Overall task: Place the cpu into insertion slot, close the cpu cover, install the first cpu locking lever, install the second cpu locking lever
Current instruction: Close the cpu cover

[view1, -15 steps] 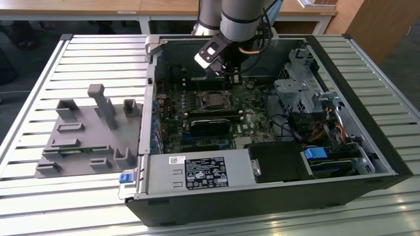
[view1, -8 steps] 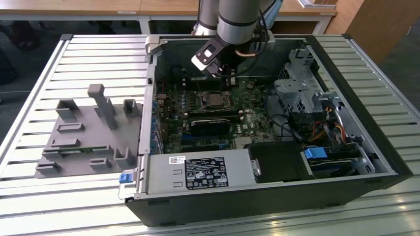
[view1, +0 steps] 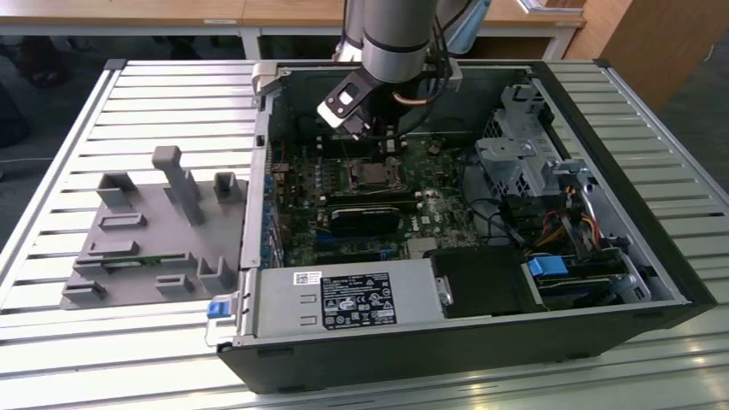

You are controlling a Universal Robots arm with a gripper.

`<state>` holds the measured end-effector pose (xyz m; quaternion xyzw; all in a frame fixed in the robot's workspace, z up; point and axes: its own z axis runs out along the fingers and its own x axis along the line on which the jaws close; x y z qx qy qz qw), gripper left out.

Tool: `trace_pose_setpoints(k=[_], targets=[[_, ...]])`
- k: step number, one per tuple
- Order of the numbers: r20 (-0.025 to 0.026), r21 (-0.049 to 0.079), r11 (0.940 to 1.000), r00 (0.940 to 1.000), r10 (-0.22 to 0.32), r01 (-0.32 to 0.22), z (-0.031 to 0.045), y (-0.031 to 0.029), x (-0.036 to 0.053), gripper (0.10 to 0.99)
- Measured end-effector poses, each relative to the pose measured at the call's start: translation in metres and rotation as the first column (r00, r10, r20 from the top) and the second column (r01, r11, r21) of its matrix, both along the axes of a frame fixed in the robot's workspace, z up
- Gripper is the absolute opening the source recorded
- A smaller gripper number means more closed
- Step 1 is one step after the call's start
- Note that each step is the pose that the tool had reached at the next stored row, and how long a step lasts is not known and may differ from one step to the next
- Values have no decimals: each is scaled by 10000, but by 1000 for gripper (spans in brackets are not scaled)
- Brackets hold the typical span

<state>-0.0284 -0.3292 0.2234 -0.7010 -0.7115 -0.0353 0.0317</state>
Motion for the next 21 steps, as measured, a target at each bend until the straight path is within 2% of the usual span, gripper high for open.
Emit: trace_pose_setpoints(k=[7, 15, 21], targets=[[0, 1, 10000, 10000, 11, -11, -27, -8, -74, 106], [1, 1, 10000, 10000, 29, -29, -110, -11, -212, 106], [0, 1, 10000, 10000, 30, -30, -195, -11, -228, 106]])
